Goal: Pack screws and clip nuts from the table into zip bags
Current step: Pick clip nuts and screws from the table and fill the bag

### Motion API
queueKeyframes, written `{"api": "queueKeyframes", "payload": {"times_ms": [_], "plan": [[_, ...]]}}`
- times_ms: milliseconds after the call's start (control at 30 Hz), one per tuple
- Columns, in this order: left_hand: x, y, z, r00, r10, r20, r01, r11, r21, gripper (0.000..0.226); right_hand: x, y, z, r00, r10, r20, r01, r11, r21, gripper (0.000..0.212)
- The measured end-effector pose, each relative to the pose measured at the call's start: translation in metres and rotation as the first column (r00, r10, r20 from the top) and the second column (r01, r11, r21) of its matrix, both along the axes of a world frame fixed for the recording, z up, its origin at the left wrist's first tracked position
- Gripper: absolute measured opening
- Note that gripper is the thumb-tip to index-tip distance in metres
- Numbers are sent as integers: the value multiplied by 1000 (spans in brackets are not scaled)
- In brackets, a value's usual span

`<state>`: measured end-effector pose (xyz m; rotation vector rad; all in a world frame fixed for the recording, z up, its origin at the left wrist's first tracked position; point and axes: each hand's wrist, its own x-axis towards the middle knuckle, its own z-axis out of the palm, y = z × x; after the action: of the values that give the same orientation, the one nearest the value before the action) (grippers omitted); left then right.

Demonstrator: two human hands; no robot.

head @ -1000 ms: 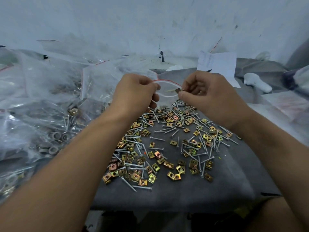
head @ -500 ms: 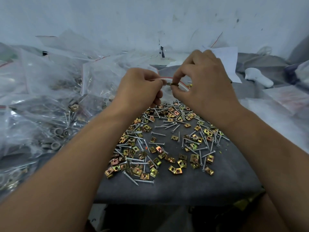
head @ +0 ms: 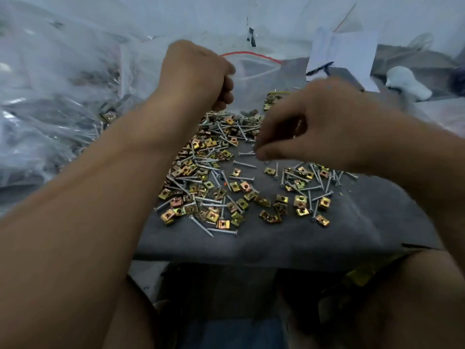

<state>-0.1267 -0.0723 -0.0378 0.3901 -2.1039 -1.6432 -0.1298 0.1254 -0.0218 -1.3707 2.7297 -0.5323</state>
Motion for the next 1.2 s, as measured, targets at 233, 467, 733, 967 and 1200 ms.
{"api": "queueKeyframes", "payload": {"times_ms": [233, 467, 733, 967, 1200], "plan": [[-1, 3, 0, 1000, 13, 15, -13, 1000, 2, 18, 13, -5, -25, 984, -110, 138, 58, 941, 332, 29], [-3, 5, 1, 998, 26, 56, -26, 1000, 11, 18, 15, -11, -33, 994, -98, 55, 78, 957, 281, 17], [-4, 1, -2, 999, 31, 41, -31, 1000, 0, 16, 15, -20, -39, 990, -66, 123, 34, 968, 250, 16], [-5, 0, -2, 999, 20, 29, -20, 1000, 11, 16, 14, -18, -41, 984, -37, 174, -3, 975, 223, 15], [-7, -6, -7, 1000, 2, -8, -2, 1000, 15, 18, 1, -9, -23, 892, -21, 451, 91, 987, -134, 13]]}}
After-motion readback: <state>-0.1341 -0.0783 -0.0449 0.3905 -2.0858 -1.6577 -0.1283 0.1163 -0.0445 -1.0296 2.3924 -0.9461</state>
